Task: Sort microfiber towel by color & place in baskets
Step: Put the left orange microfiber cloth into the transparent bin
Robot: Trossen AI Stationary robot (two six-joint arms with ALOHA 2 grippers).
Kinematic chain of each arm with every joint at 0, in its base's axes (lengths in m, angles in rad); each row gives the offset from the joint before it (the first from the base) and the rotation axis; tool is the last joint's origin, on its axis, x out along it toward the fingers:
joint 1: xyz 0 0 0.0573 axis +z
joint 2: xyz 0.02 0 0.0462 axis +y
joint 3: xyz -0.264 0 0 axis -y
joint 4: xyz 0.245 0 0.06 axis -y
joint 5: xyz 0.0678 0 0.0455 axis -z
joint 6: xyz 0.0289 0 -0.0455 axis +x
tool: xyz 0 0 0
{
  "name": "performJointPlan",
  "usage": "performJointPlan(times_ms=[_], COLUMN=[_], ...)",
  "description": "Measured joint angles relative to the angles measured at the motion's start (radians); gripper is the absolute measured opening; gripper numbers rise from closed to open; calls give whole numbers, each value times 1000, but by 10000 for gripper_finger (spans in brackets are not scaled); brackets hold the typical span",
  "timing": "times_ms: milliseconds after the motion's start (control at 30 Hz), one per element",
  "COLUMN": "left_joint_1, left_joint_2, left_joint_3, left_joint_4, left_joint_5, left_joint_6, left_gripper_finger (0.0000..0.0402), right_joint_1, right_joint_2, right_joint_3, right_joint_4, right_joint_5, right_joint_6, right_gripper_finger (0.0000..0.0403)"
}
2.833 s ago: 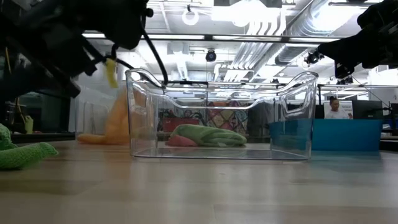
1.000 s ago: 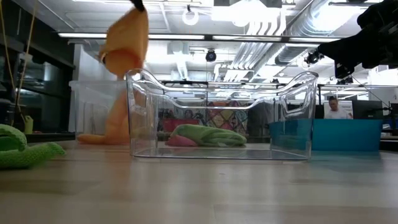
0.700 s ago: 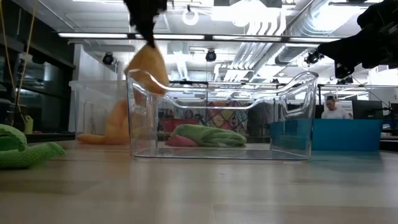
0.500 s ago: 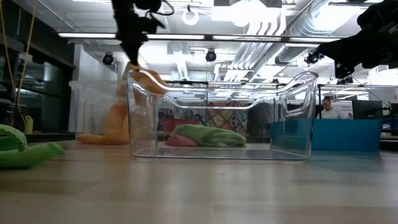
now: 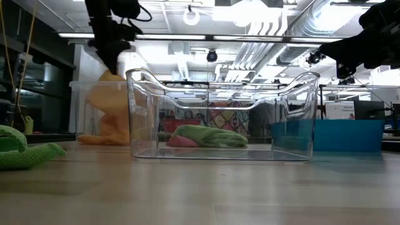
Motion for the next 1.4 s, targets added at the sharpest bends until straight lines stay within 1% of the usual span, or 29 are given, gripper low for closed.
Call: performJointPlan(times_ms=[67,167,233,333,400,500,567,767,967,1100,1233,1400], left_joint_1=[-5,-5,8,38,62,104,125,166,170,167,156,154], left_joint_2=[21,72,113,172,206,255,292,422,535,574,570,526], left_joint_3=[-11,-23,-23,-23,-23,-23,-22,-22,-22,-22,-18,21], left_joint_4=[64,130,158,162,156,149,136,120,120,120,113,87], left_joint_5=[45,58,90,158,229,383,422,456,461,450,426,393], left_joint_6=[29,90,195,423,547,634,655,666,696,676,673,655], left_gripper_finger=[0,0,0,0,0,0,0,0,0,5,32,95], right_joint_1=[0,0,0,0,0,0,0,0,0,0,0,0], right_joint_2=[0,0,0,0,0,0,0,0,0,0,0,0], right_joint_3=[0,0,0,0,0,0,0,0,0,0,0,0], right_joint_4=[0,0,0,0,0,0,0,0,0,0,0,0], right_joint_5=[0,0,0,0,0,0,0,0,0,0,0,0], right_joint_6=[0,0,0,0,0,0,0,0,0,0,0,0], right_gripper_finger=[0,0,0,0,0,0,0,0,0,0,0,0])
